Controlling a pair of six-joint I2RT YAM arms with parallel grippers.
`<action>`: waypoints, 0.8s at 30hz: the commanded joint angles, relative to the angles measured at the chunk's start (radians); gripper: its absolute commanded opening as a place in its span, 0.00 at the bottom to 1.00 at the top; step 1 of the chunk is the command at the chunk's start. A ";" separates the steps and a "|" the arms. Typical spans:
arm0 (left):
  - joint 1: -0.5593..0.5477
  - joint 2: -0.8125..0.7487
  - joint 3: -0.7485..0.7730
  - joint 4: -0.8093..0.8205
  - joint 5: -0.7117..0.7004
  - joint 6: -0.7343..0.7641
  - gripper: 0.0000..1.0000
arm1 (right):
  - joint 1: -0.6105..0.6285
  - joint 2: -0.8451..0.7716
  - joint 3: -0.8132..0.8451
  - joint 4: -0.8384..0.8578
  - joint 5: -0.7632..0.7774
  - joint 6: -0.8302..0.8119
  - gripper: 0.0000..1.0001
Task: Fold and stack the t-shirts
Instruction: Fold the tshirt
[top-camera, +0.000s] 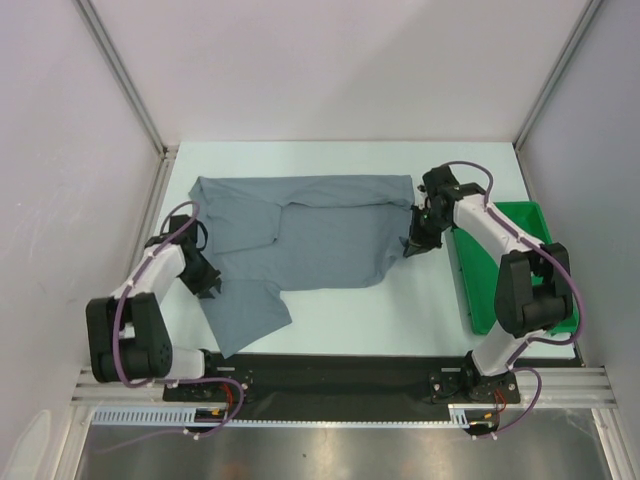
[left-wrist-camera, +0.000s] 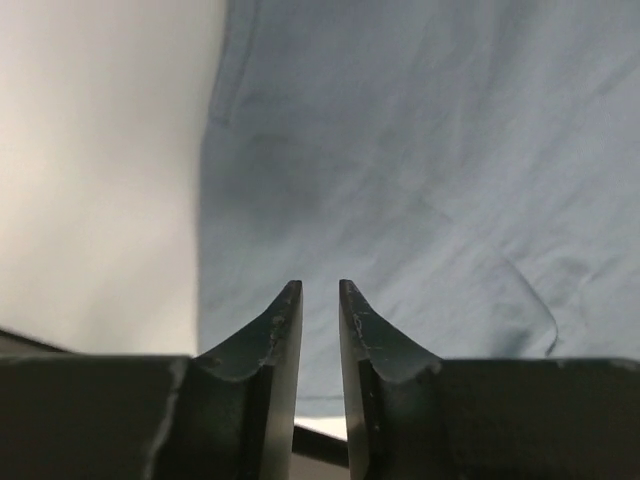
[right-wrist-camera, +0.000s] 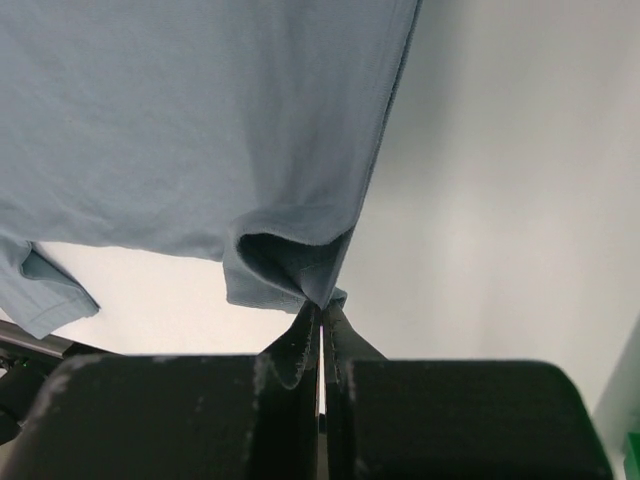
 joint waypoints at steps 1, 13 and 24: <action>-0.005 0.080 0.024 0.107 0.031 -0.014 0.25 | -0.010 -0.050 -0.013 0.002 -0.017 -0.013 0.00; -0.017 0.381 0.182 0.249 0.038 0.008 0.21 | -0.038 -0.076 -0.029 0.008 -0.015 -0.015 0.00; -0.038 0.520 0.528 0.138 0.002 0.057 0.33 | -0.032 -0.038 -0.006 0.002 -0.029 -0.019 0.00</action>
